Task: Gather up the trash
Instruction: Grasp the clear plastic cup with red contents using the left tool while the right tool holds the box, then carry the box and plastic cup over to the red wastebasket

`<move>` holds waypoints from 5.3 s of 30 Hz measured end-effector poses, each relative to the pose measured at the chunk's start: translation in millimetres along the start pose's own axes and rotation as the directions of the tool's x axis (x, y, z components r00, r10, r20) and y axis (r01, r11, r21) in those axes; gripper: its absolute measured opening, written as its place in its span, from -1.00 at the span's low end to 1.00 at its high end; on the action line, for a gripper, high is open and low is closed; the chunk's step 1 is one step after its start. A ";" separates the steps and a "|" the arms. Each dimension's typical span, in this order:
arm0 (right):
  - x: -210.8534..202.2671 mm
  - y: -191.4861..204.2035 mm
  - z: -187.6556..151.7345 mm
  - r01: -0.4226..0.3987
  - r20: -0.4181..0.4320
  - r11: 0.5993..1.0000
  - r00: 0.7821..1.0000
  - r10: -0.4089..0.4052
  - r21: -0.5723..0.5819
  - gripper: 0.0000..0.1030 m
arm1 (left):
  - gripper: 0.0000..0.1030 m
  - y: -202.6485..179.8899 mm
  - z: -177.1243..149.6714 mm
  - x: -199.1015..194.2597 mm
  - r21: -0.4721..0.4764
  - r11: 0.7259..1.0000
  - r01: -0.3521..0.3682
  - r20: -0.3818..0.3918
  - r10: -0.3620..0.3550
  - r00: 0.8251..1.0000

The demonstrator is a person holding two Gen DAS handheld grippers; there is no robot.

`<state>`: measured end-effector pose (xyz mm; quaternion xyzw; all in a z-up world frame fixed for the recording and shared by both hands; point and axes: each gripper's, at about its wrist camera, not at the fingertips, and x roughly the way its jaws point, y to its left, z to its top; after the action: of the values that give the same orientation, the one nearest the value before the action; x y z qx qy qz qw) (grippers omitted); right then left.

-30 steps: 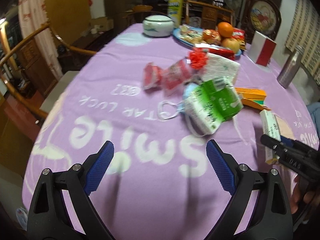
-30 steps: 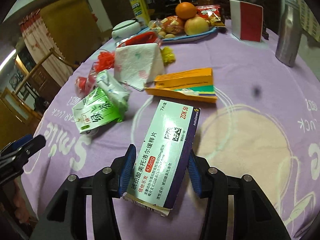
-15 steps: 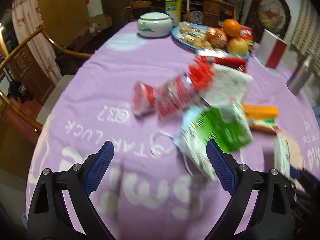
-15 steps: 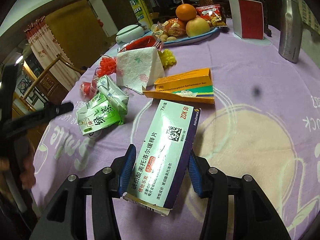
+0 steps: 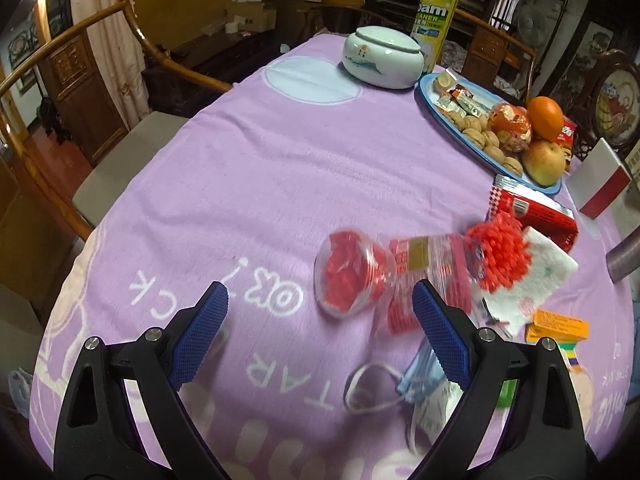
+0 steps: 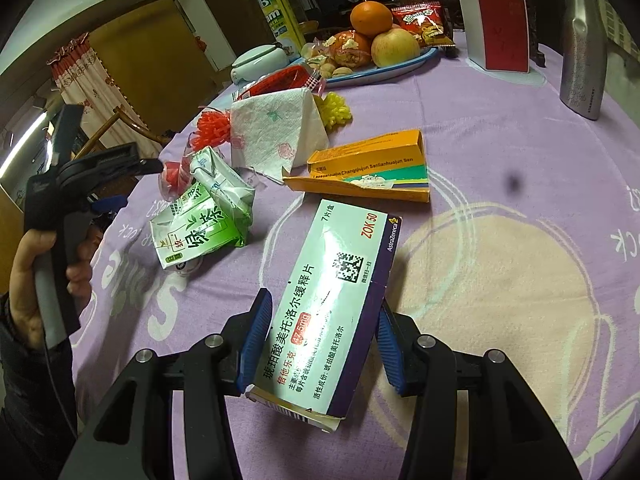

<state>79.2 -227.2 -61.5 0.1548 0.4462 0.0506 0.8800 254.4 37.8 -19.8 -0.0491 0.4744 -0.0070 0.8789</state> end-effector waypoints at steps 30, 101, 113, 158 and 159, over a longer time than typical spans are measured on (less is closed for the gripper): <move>1.2 -1.9 0.4 -0.031 -0.015 0.999 0.999 0.031 0.012 -0.02 | -0.34 16.8 6.1 41.1 -0.032 0.999 -0.023 -0.114 0.020 0.993; -58.1 219.1 -77.6 -0.289 -0.089 0.886 0.957 0.276 -0.362 -0.04 | -0.38 169.5 -204.0 -254.3 -0.070 0.995 0.066 0.288 -0.043 0.957; -53.2 235.8 -80.3 -0.299 -0.107 0.876 0.954 0.279 -0.380 -0.04 | -0.38 180.6 -209.1 -256.3 -0.086 0.994 0.069 0.292 -0.041 0.956; 9.1 473.0 -218.3 -0.563 -0.489 0.560 0.821 0.295 -0.608 -0.04 | -0.39 412.6 -373.1 -218.1 -0.580 0.811 -0.076 0.063 0.138 0.988; 16.0 479.3 -224.7 -0.571 -0.506 0.554 0.814 0.287 -0.605 -0.04 | -0.39 418.5 -376.9 -214.5 -0.590 0.803 -0.083 0.052 0.140 0.989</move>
<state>-67.8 281.5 -46.0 -0.1178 0.4825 0.4689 0.7303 -192.5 436.8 -85.5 -0.2897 0.4140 0.1932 0.8410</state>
